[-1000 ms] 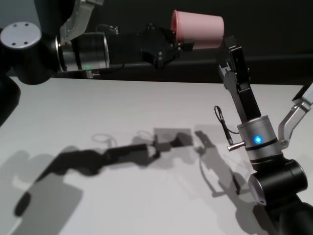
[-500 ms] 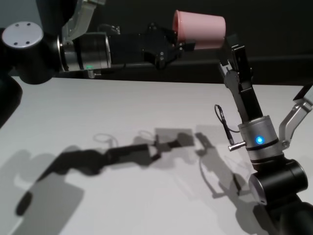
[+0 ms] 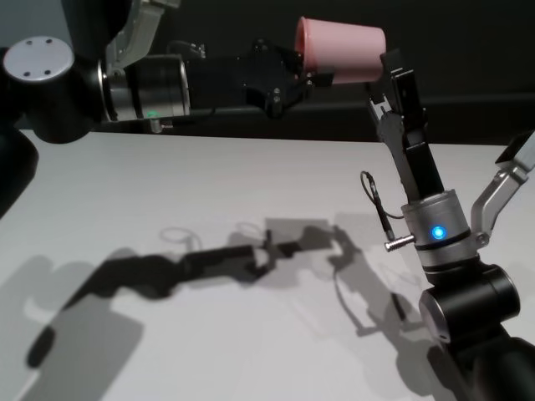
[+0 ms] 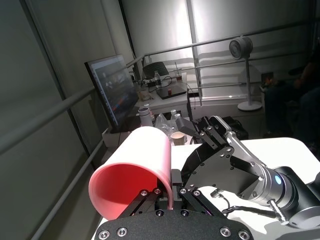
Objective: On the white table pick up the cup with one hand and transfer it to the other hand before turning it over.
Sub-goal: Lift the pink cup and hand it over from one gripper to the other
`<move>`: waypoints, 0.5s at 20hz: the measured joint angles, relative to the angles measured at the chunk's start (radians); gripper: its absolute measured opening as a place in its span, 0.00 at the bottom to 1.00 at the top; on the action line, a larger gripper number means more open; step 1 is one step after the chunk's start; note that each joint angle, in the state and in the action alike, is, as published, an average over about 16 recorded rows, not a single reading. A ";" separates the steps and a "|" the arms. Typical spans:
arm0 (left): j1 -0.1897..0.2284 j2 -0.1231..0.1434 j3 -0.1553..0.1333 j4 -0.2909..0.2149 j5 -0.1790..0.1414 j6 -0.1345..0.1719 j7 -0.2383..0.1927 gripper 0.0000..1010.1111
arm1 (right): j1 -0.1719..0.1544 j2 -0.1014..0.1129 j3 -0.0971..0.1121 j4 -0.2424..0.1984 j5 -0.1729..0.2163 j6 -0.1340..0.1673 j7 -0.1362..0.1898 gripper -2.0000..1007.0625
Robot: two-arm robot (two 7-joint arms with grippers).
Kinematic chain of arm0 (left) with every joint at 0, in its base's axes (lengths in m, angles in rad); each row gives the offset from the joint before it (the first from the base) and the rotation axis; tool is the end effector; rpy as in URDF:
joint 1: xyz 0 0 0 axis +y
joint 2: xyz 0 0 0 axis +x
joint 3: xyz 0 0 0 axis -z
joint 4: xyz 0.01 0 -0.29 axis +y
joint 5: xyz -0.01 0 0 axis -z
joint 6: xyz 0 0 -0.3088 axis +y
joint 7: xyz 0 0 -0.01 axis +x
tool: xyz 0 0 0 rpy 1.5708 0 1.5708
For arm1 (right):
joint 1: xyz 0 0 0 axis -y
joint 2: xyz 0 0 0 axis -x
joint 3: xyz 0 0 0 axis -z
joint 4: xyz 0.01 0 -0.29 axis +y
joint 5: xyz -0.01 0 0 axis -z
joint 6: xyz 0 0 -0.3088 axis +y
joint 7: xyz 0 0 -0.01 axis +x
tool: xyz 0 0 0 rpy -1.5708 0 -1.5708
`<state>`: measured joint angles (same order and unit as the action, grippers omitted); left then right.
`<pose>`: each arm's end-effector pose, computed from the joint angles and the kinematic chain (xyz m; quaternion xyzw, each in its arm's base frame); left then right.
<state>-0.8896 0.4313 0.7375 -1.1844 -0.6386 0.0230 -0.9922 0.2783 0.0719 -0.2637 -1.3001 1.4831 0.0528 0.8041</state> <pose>0.5024 -0.0088 -0.1202 0.0444 -0.0985 0.0834 0.9906 0.3989 0.0546 -0.2915 0.5330 0.3229 -0.1956 0.7572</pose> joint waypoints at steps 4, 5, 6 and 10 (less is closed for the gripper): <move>0.000 0.000 0.000 0.000 0.000 0.000 0.000 0.05 | 0.010 0.001 -0.011 0.004 0.009 -0.004 0.004 0.99; 0.000 0.000 0.000 0.000 0.000 0.000 0.000 0.05 | 0.012 0.001 -0.013 0.005 0.012 -0.005 0.004 0.99; 0.000 0.000 0.000 0.000 0.000 0.000 0.000 0.05 | 0.015 0.001 -0.015 0.006 0.014 -0.006 0.005 0.99; 0.000 0.000 0.000 0.000 0.000 0.000 0.000 0.05 | 0.024 0.002 -0.024 0.011 0.025 -0.010 0.008 0.99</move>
<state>-0.8896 0.4313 0.7375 -1.1843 -0.6390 0.0230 -0.9922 0.3022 0.0736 -0.2882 -1.2890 1.5080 0.0427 0.8118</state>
